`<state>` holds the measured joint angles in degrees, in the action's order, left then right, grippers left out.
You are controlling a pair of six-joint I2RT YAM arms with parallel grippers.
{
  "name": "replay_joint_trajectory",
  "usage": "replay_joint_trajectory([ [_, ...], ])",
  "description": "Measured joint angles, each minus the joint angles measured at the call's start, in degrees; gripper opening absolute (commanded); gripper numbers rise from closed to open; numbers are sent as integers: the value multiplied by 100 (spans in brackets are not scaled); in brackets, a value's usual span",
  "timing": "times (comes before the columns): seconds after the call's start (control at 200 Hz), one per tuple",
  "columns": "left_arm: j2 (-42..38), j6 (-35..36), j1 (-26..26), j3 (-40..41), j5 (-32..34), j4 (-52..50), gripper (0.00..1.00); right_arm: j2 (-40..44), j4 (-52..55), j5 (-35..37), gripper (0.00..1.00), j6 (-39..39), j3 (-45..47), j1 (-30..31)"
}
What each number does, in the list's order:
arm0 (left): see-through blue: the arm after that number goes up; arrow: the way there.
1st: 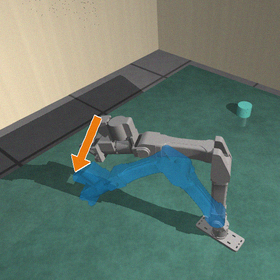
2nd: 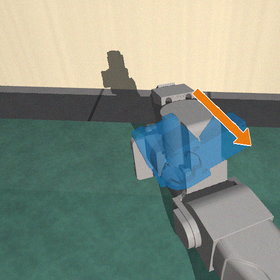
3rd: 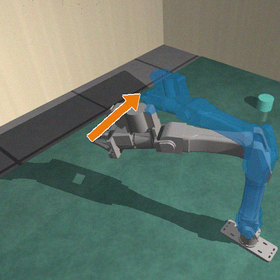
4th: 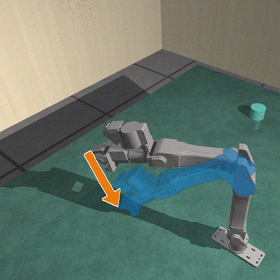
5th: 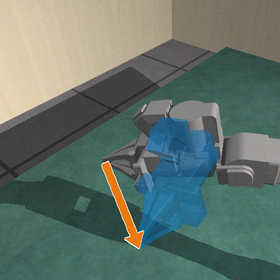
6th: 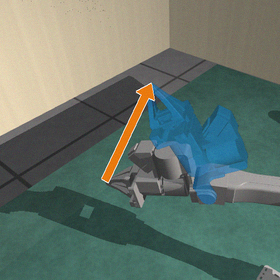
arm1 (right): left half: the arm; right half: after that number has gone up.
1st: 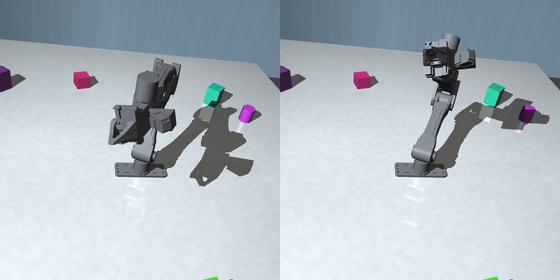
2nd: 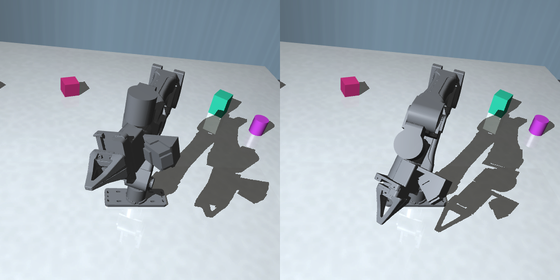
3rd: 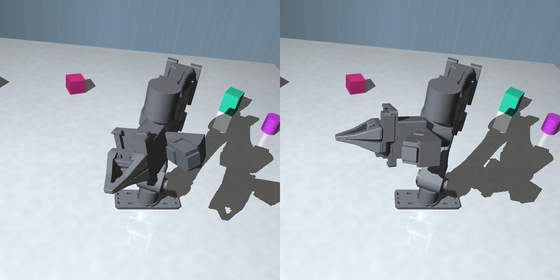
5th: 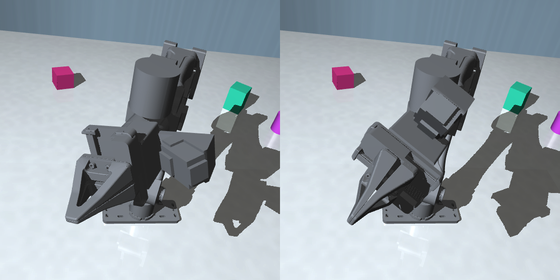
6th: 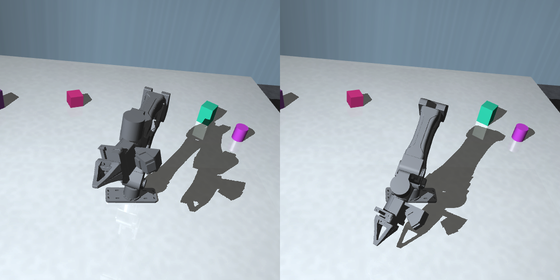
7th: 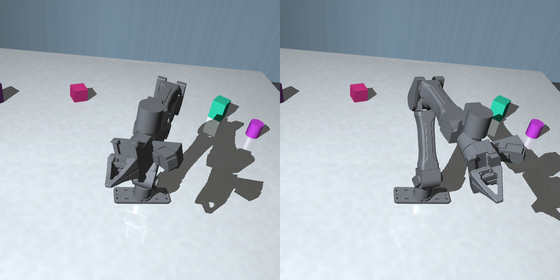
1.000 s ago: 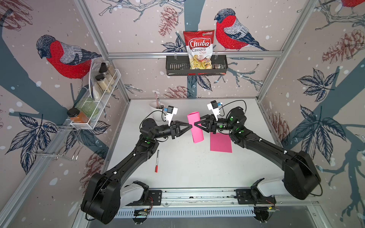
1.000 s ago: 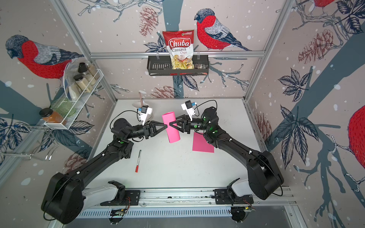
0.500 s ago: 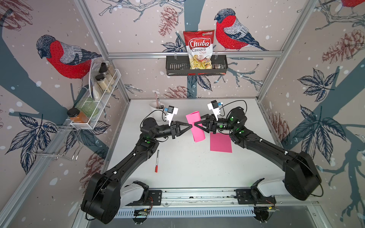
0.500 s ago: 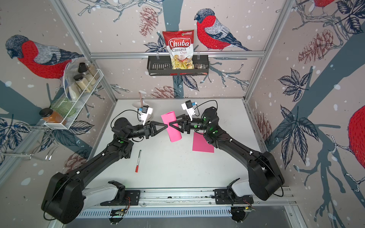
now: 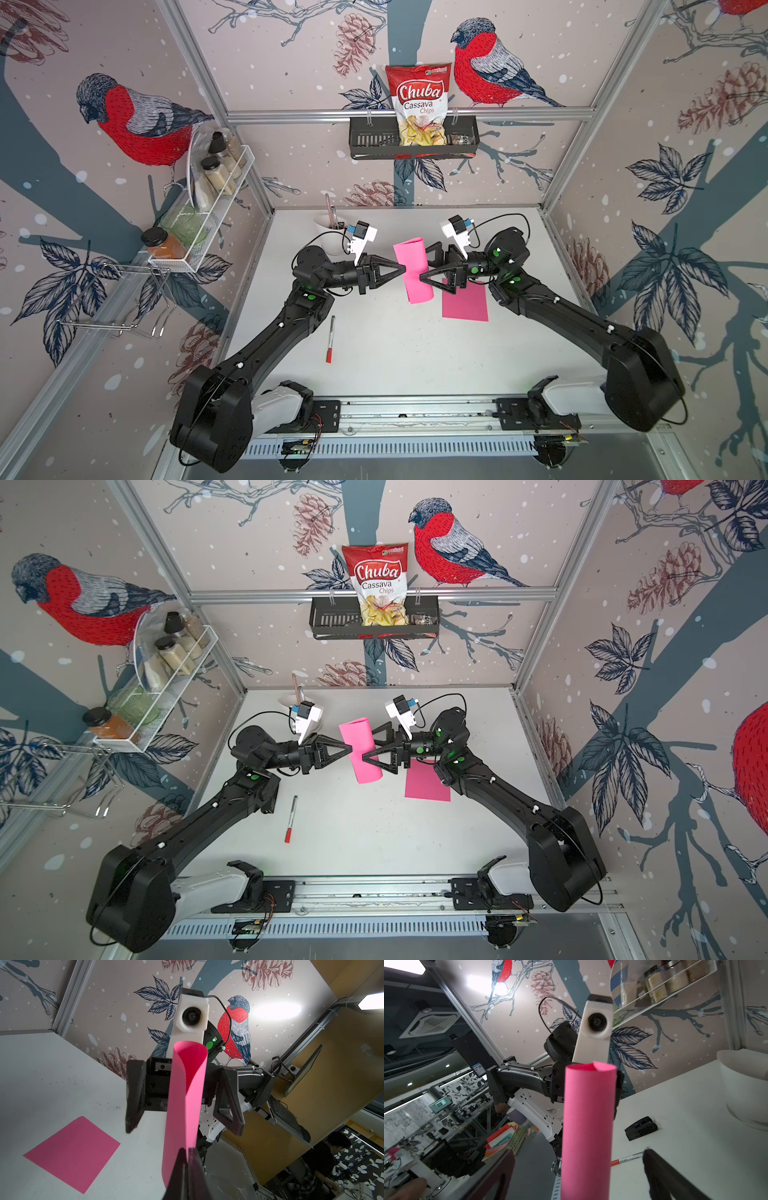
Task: Fold the square paper along the opposite sides
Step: Fold the paper.
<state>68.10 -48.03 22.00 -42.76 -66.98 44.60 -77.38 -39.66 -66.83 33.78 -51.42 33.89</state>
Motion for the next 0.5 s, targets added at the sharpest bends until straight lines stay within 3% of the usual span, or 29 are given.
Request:
replay_joint_trajectory([
  [0.495,15,-94,116,-37,-234,13,0,-142,195,-219,47,-186,-76,24],
])
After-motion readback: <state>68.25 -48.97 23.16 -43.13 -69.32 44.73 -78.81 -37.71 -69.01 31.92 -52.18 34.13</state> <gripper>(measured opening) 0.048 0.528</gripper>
